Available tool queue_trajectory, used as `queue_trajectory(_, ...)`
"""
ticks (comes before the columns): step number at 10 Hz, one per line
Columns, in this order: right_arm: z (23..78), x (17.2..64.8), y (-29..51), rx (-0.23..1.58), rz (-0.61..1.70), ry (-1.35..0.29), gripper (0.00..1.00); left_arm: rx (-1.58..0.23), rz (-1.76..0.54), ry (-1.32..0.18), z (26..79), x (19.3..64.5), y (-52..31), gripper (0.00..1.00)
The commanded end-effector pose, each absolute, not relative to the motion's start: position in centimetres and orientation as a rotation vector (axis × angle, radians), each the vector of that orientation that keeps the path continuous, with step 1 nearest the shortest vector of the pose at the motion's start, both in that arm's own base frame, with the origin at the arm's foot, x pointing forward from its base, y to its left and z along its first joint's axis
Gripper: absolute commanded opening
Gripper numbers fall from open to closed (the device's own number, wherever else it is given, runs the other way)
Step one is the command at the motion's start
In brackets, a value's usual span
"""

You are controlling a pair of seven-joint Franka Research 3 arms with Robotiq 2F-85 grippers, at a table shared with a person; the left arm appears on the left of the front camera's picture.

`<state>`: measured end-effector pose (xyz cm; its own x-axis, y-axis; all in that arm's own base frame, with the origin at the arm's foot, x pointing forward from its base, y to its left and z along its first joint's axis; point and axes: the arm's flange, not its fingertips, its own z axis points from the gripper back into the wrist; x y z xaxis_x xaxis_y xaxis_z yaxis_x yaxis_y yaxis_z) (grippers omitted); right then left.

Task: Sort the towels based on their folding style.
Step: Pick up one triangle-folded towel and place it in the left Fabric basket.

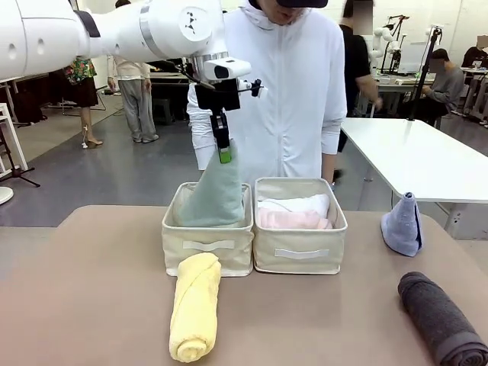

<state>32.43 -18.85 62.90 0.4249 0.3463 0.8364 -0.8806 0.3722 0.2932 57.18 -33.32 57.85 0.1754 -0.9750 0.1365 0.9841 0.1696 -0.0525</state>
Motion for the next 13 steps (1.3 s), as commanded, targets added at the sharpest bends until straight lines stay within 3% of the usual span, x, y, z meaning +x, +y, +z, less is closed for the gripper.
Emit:
queue_trajectory(1,63.1,32.6,-18.9,0.854,0.906,-0.785,1.0,-0.148,-1.374,-0.018,56.6,57.5,-34.3,0.16)
queue_trajectory(7,63.1,32.6,-18.9,0.854,0.906,-0.785,1.0,-0.197,-1.38,0.151,50.1,59.3,-36.2,0.16)
queue_trajectory(13,63.1,32.6,-18.9,0.854,0.906,-0.785,1.0,-0.157,-1.446,0.23,47.8,59.1,-37.0,0.16)
